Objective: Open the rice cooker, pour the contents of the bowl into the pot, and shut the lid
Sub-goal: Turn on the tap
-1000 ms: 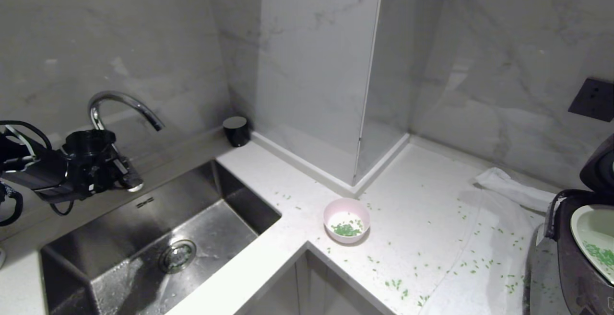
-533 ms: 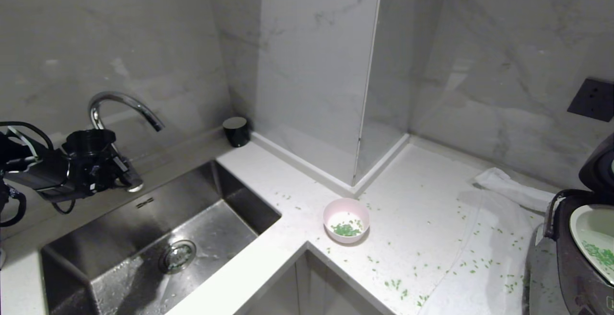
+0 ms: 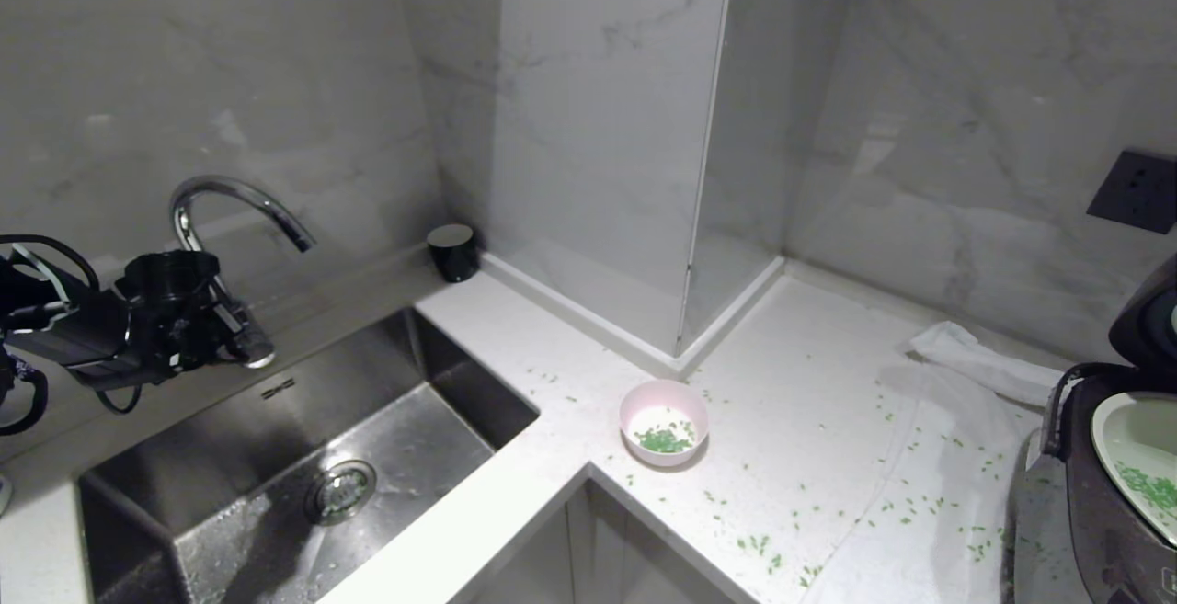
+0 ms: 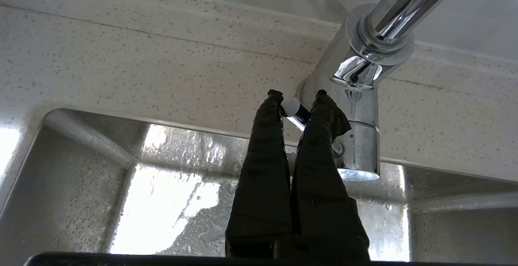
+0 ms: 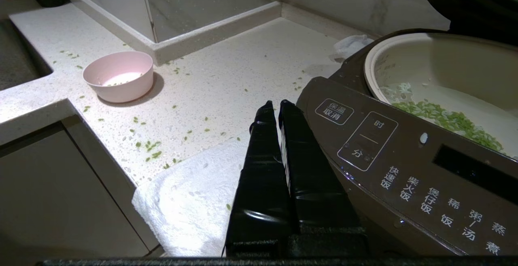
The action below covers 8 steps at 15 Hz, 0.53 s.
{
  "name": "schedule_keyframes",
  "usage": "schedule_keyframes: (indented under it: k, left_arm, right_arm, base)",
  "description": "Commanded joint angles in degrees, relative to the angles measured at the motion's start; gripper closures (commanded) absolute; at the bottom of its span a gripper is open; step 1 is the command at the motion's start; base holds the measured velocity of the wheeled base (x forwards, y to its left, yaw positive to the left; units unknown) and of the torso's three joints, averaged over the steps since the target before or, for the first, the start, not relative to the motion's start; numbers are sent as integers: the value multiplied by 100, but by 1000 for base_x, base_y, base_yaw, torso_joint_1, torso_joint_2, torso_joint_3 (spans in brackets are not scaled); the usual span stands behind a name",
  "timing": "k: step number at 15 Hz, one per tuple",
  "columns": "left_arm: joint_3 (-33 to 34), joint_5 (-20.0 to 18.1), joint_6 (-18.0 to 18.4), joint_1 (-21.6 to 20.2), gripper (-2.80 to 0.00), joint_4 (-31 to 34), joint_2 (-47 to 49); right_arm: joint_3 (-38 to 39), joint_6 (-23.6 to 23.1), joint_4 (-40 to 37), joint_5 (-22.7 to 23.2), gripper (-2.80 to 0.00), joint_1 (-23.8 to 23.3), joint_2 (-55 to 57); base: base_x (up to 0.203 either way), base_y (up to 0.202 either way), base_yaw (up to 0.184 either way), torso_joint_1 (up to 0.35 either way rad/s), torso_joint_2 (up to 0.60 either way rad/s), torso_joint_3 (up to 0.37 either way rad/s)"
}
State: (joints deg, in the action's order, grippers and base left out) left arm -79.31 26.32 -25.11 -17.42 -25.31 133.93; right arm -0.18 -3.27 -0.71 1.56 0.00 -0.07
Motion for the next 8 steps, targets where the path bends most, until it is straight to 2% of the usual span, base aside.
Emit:
schedule_keyframes:
  k: [1, 8]
  left_arm:
    - [12, 22, -2, 19, 0, 0, -33]
    - [74, 22, 5, 76, 0, 0, -176]
  right_arm:
    - [1, -7, -4, 2, 0, 0, 7]
    - [1, -7, 0, 2, 0, 0, 7]
  base:
    - [0, 0, 0, 0, 0, 0]
    - [0, 0, 0, 0, 0, 0]
